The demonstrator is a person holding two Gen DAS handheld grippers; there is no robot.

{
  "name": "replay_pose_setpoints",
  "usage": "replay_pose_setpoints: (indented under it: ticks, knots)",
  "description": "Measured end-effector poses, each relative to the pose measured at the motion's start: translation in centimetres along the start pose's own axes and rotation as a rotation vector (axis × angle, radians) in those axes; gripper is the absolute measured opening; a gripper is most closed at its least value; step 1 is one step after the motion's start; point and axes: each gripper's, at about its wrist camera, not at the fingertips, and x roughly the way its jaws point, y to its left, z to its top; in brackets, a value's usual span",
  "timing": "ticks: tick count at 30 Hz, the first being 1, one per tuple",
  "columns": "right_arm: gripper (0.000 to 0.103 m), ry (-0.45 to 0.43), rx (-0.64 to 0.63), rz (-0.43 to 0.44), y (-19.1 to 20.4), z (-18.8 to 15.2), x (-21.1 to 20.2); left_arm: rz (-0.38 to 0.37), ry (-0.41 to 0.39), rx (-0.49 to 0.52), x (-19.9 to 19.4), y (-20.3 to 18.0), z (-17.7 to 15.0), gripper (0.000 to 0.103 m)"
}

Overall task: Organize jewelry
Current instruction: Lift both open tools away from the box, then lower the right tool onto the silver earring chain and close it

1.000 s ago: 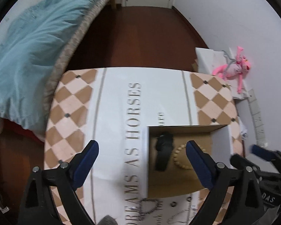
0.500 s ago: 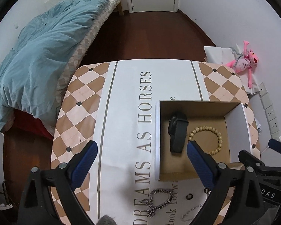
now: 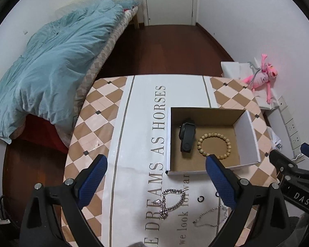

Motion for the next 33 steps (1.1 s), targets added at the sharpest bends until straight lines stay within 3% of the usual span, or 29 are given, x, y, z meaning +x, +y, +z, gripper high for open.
replay_pose_setpoints:
  ticks: [11, 19, 27, 33]
  knots:
    - [0.097, -0.157, 0.030, 0.008, -1.2, -1.6, -8.4, -0.045, -0.113, -0.016, -6.9, -0.1, -0.9, 0.097]
    - [0.097, -0.158, 0.079, 0.067, -2.0, -3.9, -10.9, -0.011, -0.126, -0.028, -9.3, 0.0, -2.5, 0.097]
    - [0.097, 0.003, 0.136, 0.085, -3.7, -9.1, -4.4, 0.046, -0.025, -0.058, -4.8, 1.1, -7.3, 0.097]
    - [0.093, 0.096, 0.220, 0.115, -6.4, -13.7, 2.1, 0.074, 0.111, -0.064, 0.7, 1.5, -11.5, 0.097]
